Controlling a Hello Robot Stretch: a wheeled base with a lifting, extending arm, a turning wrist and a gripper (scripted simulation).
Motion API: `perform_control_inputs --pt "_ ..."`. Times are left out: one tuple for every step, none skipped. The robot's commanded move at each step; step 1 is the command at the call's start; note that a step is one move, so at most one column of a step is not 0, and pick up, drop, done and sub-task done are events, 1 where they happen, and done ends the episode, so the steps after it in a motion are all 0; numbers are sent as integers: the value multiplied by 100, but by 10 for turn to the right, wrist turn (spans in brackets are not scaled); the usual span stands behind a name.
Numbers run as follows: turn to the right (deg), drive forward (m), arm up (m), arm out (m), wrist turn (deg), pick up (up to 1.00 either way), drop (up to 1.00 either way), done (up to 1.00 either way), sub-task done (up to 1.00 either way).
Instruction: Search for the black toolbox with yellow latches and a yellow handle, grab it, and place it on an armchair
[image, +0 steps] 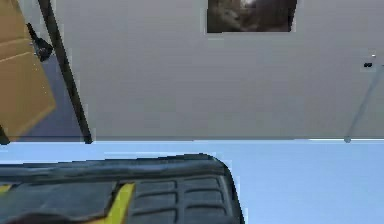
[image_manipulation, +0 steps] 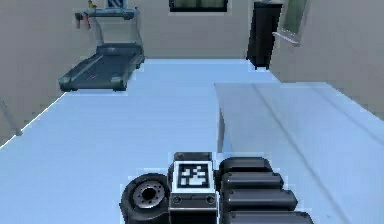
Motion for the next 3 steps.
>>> perform_control_inputs --pt "-450 0 0 0 0 0 0 0 0" --pt "-90 0 0 0 0 0 0 0 0" --pt "0 15 0 0 0 0 0 0 0"
